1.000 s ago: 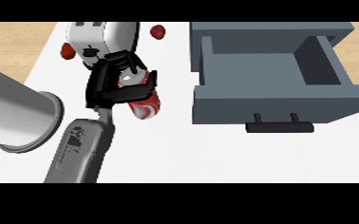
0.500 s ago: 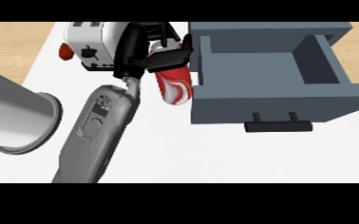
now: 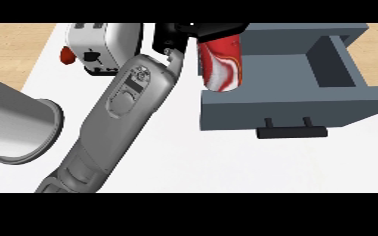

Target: Pick up the can, place it into the drawer and close the drawer

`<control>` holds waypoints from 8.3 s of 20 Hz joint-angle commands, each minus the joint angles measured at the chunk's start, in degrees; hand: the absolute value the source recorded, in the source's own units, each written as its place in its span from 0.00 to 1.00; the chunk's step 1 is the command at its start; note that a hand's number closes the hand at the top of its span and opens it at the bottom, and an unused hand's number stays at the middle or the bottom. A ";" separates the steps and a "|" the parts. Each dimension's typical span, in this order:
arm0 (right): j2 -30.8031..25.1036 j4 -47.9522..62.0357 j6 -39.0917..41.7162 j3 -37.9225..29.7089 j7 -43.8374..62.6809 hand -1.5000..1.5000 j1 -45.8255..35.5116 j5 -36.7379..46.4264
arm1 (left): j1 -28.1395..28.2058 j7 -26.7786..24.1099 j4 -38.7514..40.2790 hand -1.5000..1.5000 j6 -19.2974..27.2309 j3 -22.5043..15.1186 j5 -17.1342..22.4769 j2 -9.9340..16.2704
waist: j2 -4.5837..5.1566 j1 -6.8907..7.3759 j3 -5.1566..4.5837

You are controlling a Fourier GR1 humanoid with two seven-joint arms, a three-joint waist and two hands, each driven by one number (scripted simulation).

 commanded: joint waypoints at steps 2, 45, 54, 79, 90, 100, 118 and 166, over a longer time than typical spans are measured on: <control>0.53 1.06 -0.19 0.94 0.40 0.00 -0.94 1.32 | -9.09 -0.24 9.16 1.00 1.31 0.83 2.49 -0.01 | 0.10 -0.03 0.00; -1.67 5.77 -1.84 2.69 2.28 0.00 -11.79 3.40 | -24.21 -18.27 44.89 1.00 10.61 -21.25 25.13 -0.01 | 1.61 -5.45 0.14; -2.24 5.10 -2.06 2.73 3.18 0.00 -12.48 3.85 | -19.76 -21.05 44.03 0.00 16.86 -24.06 27.94 -0.01 | 1.73 -5.83 0.10; -10.84 1.34 -2.81 11.34 -6.41 0.00 -15.01 34.46 | -22.13 -24.76 39.86 0.00 21.81 -23.11 38.04 -0.01 | 1.08 -2.27 0.03; -14.54 15.86 -7.88 19.14 -8.53 0.00 -21.07 56.05 | -24.09 -22.01 40.88 0.00 21.09 -22.03 37.71 -0.01 | 0.43 0.51 0.02; -7.56 36.00 -21.99 22.00 -7.81 0.00 -27.53 67.97 | -20.67 -14.23 31.63 0.00 21.04 -22.79 33.24 7.82 | -0.28 2.56 0.00; -7.03 71.65 -40.39 13.94 -12.17 0.00 -44.53 75.51 | -9.03 -3.77 9.22 0.00 18.62 -24.64 29.77 21.96 | 0.09 4.93 0.06; -5.94 108.08 -44.51 -15.24 -31.68 0.00 -84.51 54.86 | 17.25 -4.14 -15.92 0.00 17.51 -21.99 23.15 32.15 | 1.17 5.54 0.20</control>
